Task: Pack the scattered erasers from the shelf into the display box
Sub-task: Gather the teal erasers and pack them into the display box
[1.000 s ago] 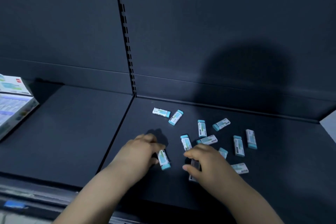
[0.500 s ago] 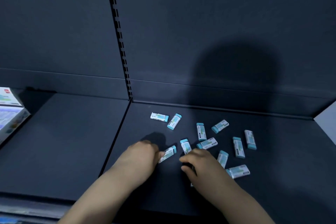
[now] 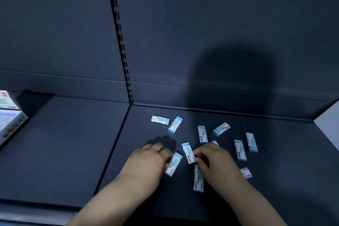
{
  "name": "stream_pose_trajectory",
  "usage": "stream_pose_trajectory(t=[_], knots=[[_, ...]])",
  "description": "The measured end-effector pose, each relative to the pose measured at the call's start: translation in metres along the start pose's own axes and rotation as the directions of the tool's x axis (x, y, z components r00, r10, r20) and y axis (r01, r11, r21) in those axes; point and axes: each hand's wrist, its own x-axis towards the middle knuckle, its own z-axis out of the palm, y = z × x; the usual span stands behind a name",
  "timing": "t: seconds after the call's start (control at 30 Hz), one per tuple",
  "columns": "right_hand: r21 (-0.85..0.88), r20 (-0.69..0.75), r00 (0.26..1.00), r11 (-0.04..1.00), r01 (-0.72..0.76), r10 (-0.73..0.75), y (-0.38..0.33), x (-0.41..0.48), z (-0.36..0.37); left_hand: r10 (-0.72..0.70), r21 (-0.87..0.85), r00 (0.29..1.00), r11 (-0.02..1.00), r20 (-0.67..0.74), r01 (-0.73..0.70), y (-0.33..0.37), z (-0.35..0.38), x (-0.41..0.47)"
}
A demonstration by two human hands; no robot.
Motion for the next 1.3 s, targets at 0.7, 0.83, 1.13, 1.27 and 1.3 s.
stream_pose_trajectory(t=[0.7, 0.83, 1.13, 1.27, 1.3], knots=[[-0.294, 0.068, 0.997, 0.956, 0.0, 0.021, -0.042, 0.017, 0.018, -0.021, 0.08, 0.987, 0.997, 0.159, 0.009, -0.01, -0.005, -0.003], [-0.445, 0.056, 0.997, 0.893, 0.067, -0.047, -0.045, 0.013, 0.02, -0.007, 0.08, 0.989, 0.997, 0.149, -0.004, -0.01, -0.004, -0.002], [0.025, 0.244, 0.963, 0.993, 0.116, -0.118, -0.032, 0.023, 0.0, -0.049, 0.048, 0.981, 0.998, 0.187, 0.041, -0.012, -0.004, -0.001], [0.001, 0.473, 0.867, 0.984, 0.179, -0.158, -0.031, 0.028, -0.001, -0.075, 0.028, 0.978, 0.997, 0.193, 0.071, -0.007, -0.002, -0.001], [-0.029, 0.487, 0.861, 0.982, 0.186, -0.148, -0.03, 0.029, 0.001, -0.086, 0.017, 0.978, 0.996, 0.188, 0.085, -0.006, -0.001, 0.0]])
